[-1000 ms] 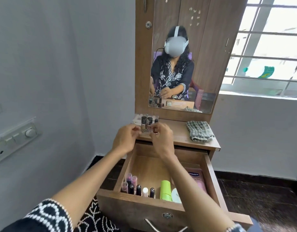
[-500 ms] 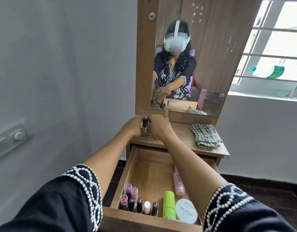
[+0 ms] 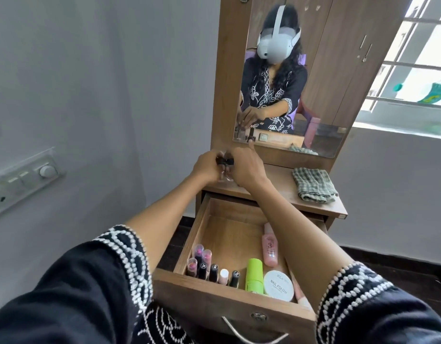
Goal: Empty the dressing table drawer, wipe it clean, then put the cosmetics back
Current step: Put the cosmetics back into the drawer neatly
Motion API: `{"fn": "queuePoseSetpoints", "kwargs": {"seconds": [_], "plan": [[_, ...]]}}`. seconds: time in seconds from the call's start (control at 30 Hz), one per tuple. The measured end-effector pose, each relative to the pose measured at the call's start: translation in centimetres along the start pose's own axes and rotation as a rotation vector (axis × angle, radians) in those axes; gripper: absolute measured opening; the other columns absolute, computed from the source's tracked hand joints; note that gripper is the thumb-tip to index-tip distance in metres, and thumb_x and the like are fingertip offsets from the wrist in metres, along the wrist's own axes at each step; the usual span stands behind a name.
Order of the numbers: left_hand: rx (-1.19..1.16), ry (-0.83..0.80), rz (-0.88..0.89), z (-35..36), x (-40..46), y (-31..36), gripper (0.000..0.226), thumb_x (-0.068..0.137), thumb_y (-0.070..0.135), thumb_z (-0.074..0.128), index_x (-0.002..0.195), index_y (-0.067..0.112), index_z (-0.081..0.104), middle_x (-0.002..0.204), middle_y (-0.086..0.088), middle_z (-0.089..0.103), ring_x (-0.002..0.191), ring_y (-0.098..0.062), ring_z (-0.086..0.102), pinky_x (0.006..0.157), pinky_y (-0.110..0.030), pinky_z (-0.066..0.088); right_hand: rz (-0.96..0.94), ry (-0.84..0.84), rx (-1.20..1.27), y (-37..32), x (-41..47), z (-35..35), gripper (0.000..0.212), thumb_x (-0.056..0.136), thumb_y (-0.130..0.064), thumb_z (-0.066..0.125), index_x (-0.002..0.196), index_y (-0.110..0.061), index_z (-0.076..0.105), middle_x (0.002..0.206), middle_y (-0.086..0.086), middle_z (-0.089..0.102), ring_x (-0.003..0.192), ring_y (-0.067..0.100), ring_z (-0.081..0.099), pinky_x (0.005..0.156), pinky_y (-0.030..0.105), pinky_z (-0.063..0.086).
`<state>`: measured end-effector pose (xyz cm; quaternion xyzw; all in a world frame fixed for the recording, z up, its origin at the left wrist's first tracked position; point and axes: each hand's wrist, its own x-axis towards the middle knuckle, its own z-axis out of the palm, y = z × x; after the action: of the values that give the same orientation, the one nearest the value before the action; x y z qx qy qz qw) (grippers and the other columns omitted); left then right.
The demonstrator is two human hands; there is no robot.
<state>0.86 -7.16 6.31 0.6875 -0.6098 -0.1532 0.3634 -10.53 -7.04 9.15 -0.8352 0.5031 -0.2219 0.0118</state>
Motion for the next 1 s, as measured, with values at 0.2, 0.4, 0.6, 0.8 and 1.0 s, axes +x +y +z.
{"fn": "queuePoseSetpoints", "kwargs": {"seconds": [0.2, 0.4, 0.6, 0.8, 1.0], "plan": [[-0.131, -0.025, 0.090, -2.3, -6.6, 0.2, 0.023, 0.089, 0.006, 0.059, 0.113, 0.008, 0.060, 0.102, 0.000, 0.061, 0.087, -0.013, 0.057, 0.074, -0.015, 0.039, -0.134, 0.070, 0.253, 0.1, -5.0, -0.4, 0.029, 0.079, -0.001, 0.061, 0.105, -0.013, 0.065, 0.099, 0.005, 0.063, 0.089, 0.022, 0.059, 0.073, 0.036, 0.050], [-0.116, -0.184, 0.077, -0.3, -14.0, -1.4, 0.023, 0.086, 0.005, 0.062, 0.108, 0.013, 0.061, 0.104, 0.001, 0.065, 0.095, -0.012, 0.060, 0.091, -0.025, 0.046, 0.013, -0.071, 0.525, 1.1, -12.5, 1.6, 0.034, 0.077, 0.009, 0.060, 0.105, -0.007, 0.069, 0.103, 0.007, 0.066, 0.090, 0.018, 0.061, 0.081, 0.029, 0.052], [-0.015, -0.233, 0.101, 1.3, -16.6, -2.6, 0.015, 0.086, 0.011, 0.064, 0.100, 0.016, 0.062, 0.094, 0.006, 0.064, 0.067, -0.002, 0.055, 0.076, -0.030, 0.053, 0.130, -0.161, 0.544, 2.3, -14.7, 4.9, 0.029, 0.082, 0.002, 0.063, 0.106, -0.014, 0.068, 0.104, 0.003, 0.060, 0.082, 0.009, 0.059, 0.064, 0.002, 0.043], [0.084, -0.248, 0.077, 2.0, -16.7, -3.3, 0.020, 0.086, 0.015, 0.064, 0.104, 0.023, 0.061, 0.091, 0.014, 0.055, 0.072, -0.002, 0.047, 0.077, -0.024, 0.045, 0.132, -0.271, 0.496, 3.0, -15.4, 7.2, 0.026, 0.082, -0.001, 0.061, 0.105, -0.012, 0.065, 0.106, 0.008, 0.062, 0.085, 0.018, 0.063, 0.062, 0.006, 0.045], [0.104, -0.315, -0.002, 2.4, -16.5, -3.8, 0.021, 0.087, 0.015, 0.064, 0.105, 0.026, 0.060, 0.092, 0.008, 0.051, 0.070, -0.005, 0.042, 0.072, -0.021, 0.038, 0.142, -0.345, 0.459, 2.9, -15.4, 7.6, 0.028, 0.083, -0.007, 0.066, 0.111, -0.011, 0.066, 0.109, 0.008, 0.064, 0.093, 0.021, 0.063, 0.079, 0.026, 0.050]]}}
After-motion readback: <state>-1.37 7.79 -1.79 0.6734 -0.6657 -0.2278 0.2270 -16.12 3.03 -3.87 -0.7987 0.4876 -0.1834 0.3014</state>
